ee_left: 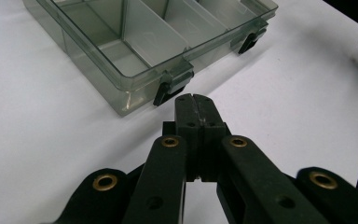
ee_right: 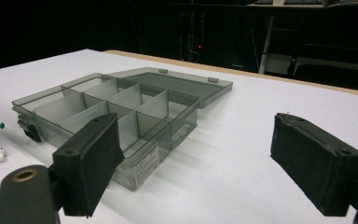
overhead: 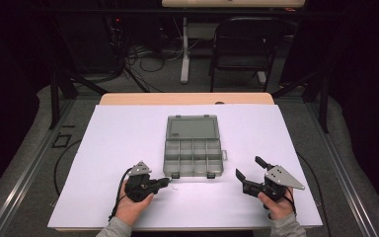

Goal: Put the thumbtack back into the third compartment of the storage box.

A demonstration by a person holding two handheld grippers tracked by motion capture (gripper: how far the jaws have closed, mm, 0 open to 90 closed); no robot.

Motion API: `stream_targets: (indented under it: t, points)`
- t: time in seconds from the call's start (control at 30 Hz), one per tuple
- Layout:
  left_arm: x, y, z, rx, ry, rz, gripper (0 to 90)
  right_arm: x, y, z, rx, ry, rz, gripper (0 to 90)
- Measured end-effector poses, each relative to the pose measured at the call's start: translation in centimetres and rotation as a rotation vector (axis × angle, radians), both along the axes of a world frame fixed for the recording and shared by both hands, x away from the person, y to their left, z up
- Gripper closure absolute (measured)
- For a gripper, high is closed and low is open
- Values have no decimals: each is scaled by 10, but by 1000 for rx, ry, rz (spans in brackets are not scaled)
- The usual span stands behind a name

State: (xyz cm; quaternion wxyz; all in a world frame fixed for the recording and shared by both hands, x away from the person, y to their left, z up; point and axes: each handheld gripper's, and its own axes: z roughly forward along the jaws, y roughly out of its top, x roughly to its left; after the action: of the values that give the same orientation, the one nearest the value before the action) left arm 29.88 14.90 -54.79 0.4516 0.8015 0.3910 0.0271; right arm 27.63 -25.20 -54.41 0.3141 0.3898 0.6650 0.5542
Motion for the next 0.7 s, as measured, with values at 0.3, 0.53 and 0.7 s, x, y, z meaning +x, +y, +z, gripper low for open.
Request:
stream_targets:
  t: [0.3, 0.53, 0.7]
  points:
    - [-1, 10, 10, -48, -30, 28, 900, 0, 0, 0, 0, 0, -1, 154]
    - [-2, 18, 16, -79, -56, 57, 900, 0, 0, 0, -1, -1, 0, 154]
    - [-2, 22, 21, -94, -74, 74, 900, 0, 0, 0, -2, -1, 1, 154]
